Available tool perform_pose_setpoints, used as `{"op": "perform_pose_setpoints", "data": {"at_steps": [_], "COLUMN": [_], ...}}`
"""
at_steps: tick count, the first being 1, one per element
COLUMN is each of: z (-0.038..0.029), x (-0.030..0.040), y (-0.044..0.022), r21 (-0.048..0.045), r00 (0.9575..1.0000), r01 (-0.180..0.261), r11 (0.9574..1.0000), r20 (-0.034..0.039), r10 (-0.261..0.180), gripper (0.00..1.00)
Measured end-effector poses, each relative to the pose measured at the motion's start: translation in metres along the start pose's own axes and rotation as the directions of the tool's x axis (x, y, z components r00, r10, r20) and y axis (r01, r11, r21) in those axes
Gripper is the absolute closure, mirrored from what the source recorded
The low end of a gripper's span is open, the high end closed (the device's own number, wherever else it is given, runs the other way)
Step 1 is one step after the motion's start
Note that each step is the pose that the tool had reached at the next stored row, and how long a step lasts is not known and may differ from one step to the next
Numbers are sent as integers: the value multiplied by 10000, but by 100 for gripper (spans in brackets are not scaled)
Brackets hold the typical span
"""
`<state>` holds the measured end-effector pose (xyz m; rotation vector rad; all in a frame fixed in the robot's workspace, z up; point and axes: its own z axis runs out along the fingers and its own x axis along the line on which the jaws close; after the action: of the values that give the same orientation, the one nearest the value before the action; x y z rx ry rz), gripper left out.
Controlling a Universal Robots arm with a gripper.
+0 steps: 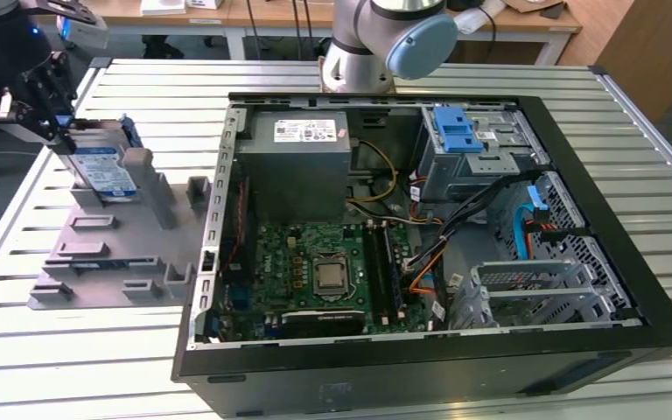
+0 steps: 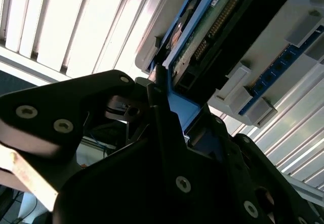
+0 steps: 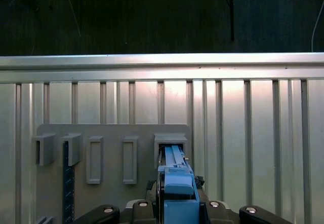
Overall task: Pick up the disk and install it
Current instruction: 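Pick up the disk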
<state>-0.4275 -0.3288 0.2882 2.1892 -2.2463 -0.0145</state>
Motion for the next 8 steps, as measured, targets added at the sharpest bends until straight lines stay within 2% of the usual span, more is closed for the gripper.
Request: {"op": "perform_pose_setpoints", "data": {"at_steps": [8], "z": [0], "x": [0], "y": [0], "r21": [0], "r00": [10000], "r01": [1], "r11": [10000], "r20": [0], "r10": [-1], "gripper": [62]}}
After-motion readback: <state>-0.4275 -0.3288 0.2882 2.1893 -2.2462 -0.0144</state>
